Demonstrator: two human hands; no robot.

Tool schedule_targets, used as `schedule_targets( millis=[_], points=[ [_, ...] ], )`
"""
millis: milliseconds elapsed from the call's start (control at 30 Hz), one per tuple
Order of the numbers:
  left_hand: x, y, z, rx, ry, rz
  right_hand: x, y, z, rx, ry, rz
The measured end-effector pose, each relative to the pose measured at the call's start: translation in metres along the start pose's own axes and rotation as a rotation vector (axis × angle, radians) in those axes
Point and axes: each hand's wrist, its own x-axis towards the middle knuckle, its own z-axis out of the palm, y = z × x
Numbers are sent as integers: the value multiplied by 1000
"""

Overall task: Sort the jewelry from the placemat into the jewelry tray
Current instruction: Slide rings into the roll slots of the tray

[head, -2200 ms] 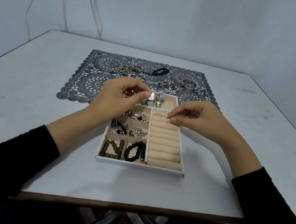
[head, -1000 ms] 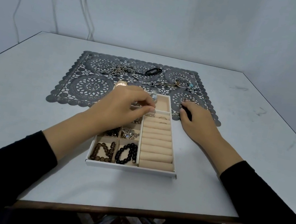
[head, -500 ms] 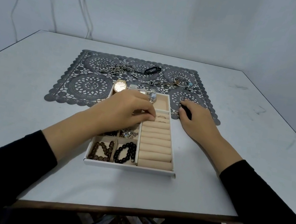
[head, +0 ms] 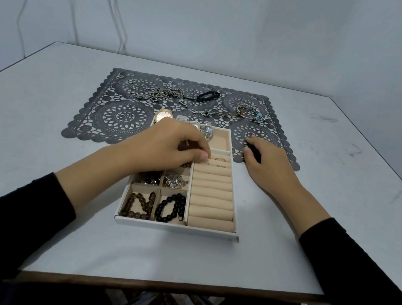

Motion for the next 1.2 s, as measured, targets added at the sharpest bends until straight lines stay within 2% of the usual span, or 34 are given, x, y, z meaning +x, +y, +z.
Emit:
schedule_targets(
  millis=[833, 1200],
  points=[
    [0, 5, 0, -119, 15, -107, -1, -3, -2, 8, -4, -7],
    [-1, 8, -2, -139, 88, -153, -2, -3, -5, 30, -9, 14]
  ],
)
